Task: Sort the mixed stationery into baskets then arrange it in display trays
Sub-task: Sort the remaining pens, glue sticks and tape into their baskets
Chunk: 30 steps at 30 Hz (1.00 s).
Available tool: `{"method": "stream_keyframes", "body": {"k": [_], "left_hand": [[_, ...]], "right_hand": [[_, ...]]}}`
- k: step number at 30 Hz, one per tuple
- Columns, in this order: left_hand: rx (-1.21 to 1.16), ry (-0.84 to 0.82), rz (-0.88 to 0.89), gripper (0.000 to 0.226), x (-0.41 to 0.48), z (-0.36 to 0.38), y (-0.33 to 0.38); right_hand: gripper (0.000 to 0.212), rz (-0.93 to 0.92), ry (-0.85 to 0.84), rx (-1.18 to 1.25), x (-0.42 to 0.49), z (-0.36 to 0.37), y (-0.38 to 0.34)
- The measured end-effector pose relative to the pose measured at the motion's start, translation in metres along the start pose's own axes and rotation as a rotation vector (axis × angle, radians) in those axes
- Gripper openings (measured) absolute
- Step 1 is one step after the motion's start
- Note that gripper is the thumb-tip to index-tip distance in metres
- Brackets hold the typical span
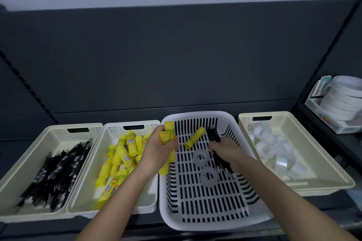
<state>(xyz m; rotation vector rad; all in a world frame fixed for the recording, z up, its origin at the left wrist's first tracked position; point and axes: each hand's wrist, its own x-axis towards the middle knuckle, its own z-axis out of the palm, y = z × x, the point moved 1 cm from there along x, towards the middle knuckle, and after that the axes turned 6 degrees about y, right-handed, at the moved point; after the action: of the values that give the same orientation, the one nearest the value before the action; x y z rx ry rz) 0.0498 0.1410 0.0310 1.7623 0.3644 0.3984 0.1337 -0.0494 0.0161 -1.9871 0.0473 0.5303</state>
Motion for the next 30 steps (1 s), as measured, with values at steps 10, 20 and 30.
{"method": "stream_keyframes", "body": {"k": [10,20,30], "left_hand": [[0.627,0.08,-0.112,0.033,0.009,-0.053,-0.019],[0.502,0.153,-0.07,0.045,0.007,-0.082,-0.039],[0.899,0.314,0.057,0.047,-0.014,-0.188,-0.047]], "right_hand": [[0.02,0.2,-0.255,0.603,-0.016,0.037,-0.035],[0.018,0.226,-0.264,0.667,-0.02,0.061,-0.052],[0.009,0.135,-0.451,0.496,-0.029,0.167,-0.105]]}}
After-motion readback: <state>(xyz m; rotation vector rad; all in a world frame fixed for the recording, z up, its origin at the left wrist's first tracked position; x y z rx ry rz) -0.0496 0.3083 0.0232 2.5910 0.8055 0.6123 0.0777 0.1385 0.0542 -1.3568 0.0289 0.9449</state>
